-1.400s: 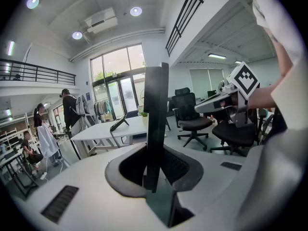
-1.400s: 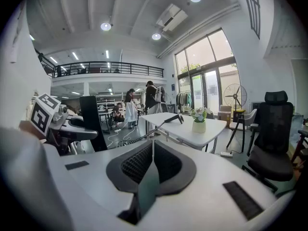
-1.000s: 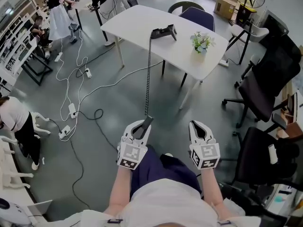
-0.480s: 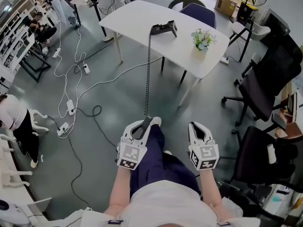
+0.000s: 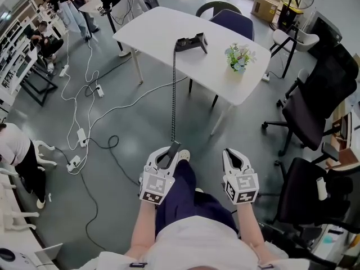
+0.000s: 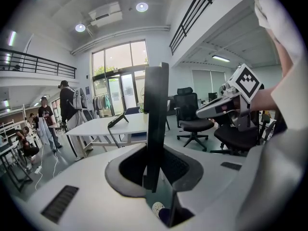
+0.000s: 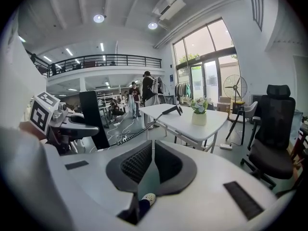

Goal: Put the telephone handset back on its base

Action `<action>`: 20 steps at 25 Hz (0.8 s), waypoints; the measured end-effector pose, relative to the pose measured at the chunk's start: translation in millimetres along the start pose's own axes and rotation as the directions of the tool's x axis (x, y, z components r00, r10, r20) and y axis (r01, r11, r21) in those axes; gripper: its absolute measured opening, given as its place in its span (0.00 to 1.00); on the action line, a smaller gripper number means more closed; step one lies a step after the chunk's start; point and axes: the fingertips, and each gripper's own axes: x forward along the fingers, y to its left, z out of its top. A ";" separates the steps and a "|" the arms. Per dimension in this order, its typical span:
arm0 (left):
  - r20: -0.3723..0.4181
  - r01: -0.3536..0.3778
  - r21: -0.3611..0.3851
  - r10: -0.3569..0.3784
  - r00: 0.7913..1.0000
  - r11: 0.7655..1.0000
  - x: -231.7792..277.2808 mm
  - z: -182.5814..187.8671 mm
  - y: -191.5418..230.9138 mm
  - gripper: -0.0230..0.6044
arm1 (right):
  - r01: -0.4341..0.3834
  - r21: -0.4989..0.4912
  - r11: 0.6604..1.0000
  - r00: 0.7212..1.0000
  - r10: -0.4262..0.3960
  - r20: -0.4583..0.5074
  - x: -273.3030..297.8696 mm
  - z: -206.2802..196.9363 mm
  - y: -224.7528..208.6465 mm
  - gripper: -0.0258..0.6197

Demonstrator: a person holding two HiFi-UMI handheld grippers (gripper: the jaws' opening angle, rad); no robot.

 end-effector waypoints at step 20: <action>-0.020 0.048 -0.019 -0.048 0.999 0.999 98.4 38.0 93.1 0.17 | 0.031 0.018 0.999 0.999 -0.031 -0.026 114.8 67.5 -48.6 0.10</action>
